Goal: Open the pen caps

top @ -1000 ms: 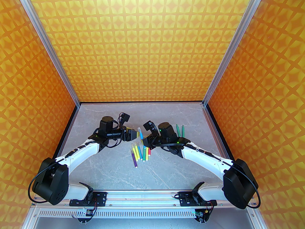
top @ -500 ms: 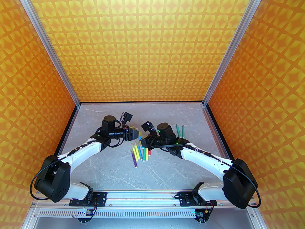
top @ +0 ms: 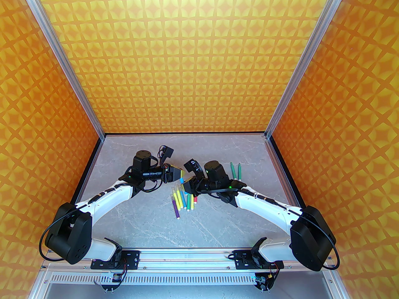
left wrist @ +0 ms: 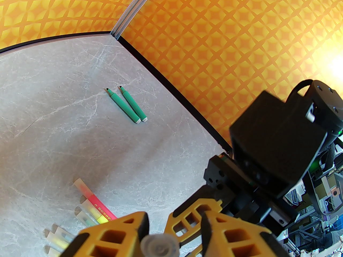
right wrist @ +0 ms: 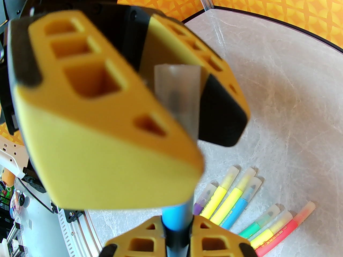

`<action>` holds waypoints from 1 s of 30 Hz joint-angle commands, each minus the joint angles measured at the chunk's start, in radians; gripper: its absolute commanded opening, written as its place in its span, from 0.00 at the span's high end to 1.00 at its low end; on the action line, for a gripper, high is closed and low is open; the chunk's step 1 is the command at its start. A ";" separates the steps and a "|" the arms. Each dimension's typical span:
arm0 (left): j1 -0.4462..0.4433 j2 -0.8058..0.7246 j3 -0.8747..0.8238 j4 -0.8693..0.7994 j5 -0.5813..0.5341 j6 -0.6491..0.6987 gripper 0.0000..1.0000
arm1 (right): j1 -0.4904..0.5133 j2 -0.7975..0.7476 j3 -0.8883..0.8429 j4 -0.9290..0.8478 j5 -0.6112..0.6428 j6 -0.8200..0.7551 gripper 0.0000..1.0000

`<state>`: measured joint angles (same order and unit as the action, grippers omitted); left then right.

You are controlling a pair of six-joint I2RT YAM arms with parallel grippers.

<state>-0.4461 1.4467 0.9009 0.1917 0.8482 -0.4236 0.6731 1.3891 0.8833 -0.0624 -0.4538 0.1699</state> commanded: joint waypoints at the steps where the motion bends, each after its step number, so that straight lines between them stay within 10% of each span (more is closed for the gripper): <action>1: -0.009 0.007 0.030 0.016 0.022 -0.005 0.69 | 0.006 0.010 -0.003 0.025 -0.010 -0.016 1.00; 17: -0.011 0.004 0.028 0.067 0.038 -0.051 0.98 | 0.006 -0.012 -0.052 0.125 0.036 0.008 0.64; 24: -0.011 0.001 0.023 0.120 0.066 -0.090 1.00 | 0.006 0.004 -0.053 0.159 0.029 0.016 0.66; 30: -0.011 0.001 0.023 0.121 0.066 -0.090 1.00 | 0.006 -0.011 -0.064 0.151 0.017 0.007 0.87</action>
<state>-0.4507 1.4479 0.9024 0.2859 0.8715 -0.4904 0.6823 1.3872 0.8379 0.0738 -0.4461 0.1806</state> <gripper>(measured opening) 0.127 0.166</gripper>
